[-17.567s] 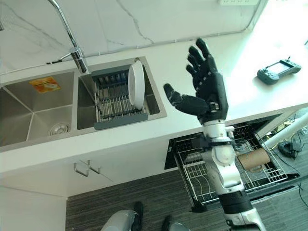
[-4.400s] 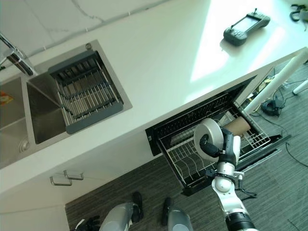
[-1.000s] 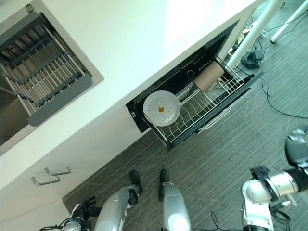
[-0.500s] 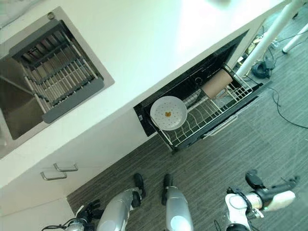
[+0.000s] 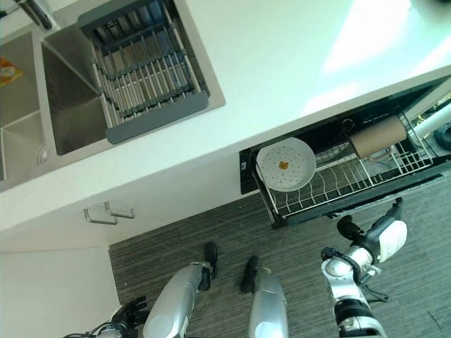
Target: Place the dishes in the dishwasher.
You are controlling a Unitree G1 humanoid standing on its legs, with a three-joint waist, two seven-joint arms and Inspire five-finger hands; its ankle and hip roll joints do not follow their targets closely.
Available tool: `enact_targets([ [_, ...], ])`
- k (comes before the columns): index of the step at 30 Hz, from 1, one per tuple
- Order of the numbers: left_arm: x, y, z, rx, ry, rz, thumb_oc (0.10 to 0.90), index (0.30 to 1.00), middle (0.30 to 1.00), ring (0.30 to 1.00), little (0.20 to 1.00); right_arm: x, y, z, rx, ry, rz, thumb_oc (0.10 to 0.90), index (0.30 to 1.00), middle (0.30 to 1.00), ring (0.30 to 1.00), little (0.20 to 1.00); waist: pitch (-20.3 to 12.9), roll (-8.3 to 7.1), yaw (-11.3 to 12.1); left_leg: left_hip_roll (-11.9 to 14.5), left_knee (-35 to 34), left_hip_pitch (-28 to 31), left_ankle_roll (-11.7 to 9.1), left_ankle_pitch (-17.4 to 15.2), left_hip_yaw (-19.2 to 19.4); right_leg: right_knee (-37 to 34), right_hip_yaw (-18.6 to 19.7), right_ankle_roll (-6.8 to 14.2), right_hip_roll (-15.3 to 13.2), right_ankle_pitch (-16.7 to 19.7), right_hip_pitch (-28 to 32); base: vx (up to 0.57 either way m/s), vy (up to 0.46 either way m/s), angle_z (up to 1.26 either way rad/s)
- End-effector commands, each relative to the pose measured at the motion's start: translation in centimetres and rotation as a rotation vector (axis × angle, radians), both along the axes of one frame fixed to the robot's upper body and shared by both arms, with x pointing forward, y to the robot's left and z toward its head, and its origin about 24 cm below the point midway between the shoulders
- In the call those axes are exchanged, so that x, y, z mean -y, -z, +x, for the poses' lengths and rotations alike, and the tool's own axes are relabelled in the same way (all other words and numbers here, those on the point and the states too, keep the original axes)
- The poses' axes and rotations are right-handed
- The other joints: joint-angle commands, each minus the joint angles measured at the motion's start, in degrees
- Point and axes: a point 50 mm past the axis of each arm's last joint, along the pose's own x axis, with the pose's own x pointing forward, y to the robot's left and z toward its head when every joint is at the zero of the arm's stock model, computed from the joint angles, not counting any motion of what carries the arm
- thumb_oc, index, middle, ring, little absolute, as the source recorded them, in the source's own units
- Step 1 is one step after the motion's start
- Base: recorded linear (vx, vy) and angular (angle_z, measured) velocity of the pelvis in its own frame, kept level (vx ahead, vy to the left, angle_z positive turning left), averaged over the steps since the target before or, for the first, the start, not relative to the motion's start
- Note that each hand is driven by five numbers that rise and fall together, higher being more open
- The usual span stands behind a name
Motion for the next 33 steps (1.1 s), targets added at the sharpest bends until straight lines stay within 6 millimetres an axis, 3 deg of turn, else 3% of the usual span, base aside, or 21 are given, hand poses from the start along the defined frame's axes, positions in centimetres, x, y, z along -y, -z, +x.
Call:
enact_targets([
  [1,-1.4,0.3,-2.6,-0.054,-0.03,0.027,0.8,0.9,0.9,0.9,0.9,1.6,-6.1,2.2,0.151,-0.096,-0.212,0.8,0.9,0.9,0.9,0.9,-1.0,0.48,1.3,0.6,-3.6,2.5,0.5,-5.1,-1.5,4.9,1.0,-0.8,1.8,-7.5,1.7,0.06,-0.01,0.18],
  [6,-1.9,0.2,-2.7,-0.059,-0.021,0.033,0.8,0.9,0.9,0.9,0.9,1.7,-9.4,4.0,0.168,-0.177,-0.326,0.8,0.9,0.9,0.9,0.9,-1.0,0.72,3.3,0.3,-3.6,0.5,-0.3,-3.7,-2.8,6.4,0.4,-1.2,1.5,-8.4,1.4,0.06,-0.002,0.25],
  [7,-2.2,0.1,-2.8,-0.06,-0.017,0.037,0.8,0.9,0.9,0.9,0.9,1.8,-11.2,4.7,0.183,-0.198,-0.375,0.8,0.9,0.9,0.9,0.9,-1.0,0.8,4.1,0.3,-3.6,-0.4,-0.8,-2.9,-3.3,6.8,0.2,-1.4,1.4,-8.7,1.4,0.06,0.006,0.16],
  [20,-5.0,-0.9,-3.1,-0.047,0.001,0.073,0.8,0.9,0.9,0.9,0.9,1.0,-22.7,8.2,0.2,-0.322,-0.728,0.8,0.9,0.9,0.9,0.9,-1.0,1.08,10.1,0.9,-3.6,-3.2,-1.9,-0.7,-5.1,5.3,-3.7,-1.6,1.4,-9.1,6.0,0.04,0.006,0.16],
  [24,-5.9,-1.6,-2.3,0.001,0.018,0.083,0.8,0.9,0.9,0.9,0.9,0.4,-25.2,8.8,0.185,-0.358,-0.793,0.8,0.9,0.9,0.9,0.9,-1.0,0.82,12.0,1.2,-3.6,-3.1,-2.1,-0.5,-5.1,3.9,-5.8,-1.8,1.3,-9.1,8.9,0.05,-0.009,0.17],
  [29,-6.8,-2.5,-1.8,0.052,0.029,0.074,0.8,0.9,0.9,0.9,0.9,0.9,-27.1,8.9,0.199,-0.349,-0.745,0.8,0.9,0.9,0.9,0.9,-1.0,0.27,13.6,1.6,-3.6,-2.9,-2.3,-0.4,-5.0,1.8,-8.0,-1.8,1.5,-8.8,11.8,0.04,-0.015,0.39],
  [33,-6.4,-2.5,-1.7,0.112,-0.049,-0.024,0.8,0.9,0.9,0.9,0.9,1.1,-26.4,9.4,0.181,-0.372,-0.632,0.8,0.9,0.9,0.9,0.9,-1.0,0.12,14.5,1.3,-3.6,-1.6,-2.5,-0.7,-5.5,-1.2,-9.3,-1.5,2.0,-8.4,15.2,0.02,0.014,0.15],
])
